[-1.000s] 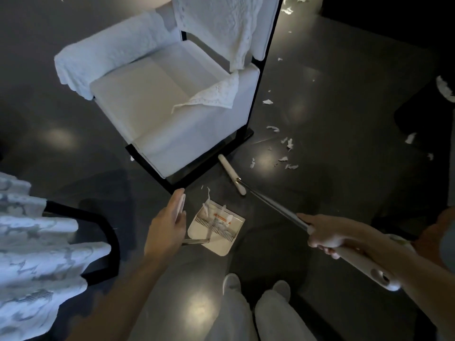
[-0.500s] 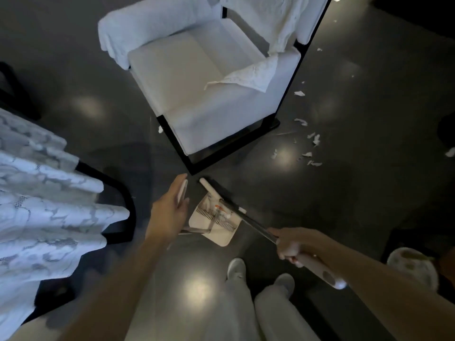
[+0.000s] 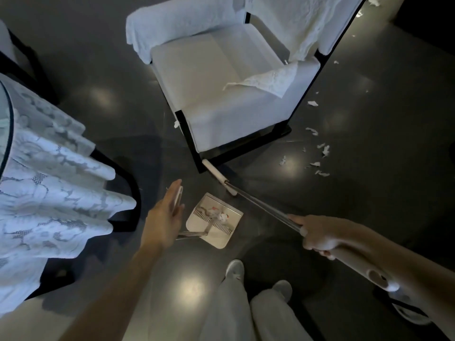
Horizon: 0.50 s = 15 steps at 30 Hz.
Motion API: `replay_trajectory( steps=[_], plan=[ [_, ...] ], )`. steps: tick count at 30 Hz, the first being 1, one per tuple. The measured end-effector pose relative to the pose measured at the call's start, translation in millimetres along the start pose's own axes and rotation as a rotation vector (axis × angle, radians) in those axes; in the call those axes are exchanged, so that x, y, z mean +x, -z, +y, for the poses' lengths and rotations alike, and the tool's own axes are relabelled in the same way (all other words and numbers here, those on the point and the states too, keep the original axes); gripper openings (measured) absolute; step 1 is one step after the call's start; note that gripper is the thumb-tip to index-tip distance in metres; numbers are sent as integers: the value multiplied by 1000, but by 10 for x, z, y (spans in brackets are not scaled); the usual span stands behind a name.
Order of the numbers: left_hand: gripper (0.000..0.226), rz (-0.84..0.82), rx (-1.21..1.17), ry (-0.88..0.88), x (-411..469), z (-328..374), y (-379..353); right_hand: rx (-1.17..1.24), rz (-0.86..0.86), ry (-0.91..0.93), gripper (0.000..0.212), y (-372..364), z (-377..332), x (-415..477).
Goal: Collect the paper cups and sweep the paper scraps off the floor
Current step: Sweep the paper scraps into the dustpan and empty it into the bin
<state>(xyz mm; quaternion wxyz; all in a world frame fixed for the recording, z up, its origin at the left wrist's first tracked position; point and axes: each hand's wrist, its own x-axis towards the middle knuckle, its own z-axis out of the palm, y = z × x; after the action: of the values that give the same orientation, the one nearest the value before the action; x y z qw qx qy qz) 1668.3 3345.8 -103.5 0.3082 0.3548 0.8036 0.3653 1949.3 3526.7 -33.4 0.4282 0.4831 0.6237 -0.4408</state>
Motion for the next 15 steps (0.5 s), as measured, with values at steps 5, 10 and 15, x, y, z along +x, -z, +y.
replay_trajectory(
  steps=[5, 10, 15],
  plan=[
    [72, 109, -99, 99, -121, -190, 123, -3, 22, 7, 83, 126, -266, 247],
    [72, 93, -127, 143, -33, -176, 136, -46, 2, -19, 69, -138, -544, 453],
    [72, 107, -138, 137, -16, -117, 146, -162, -95, -36, 79, -375, -462, 426]
  ],
)
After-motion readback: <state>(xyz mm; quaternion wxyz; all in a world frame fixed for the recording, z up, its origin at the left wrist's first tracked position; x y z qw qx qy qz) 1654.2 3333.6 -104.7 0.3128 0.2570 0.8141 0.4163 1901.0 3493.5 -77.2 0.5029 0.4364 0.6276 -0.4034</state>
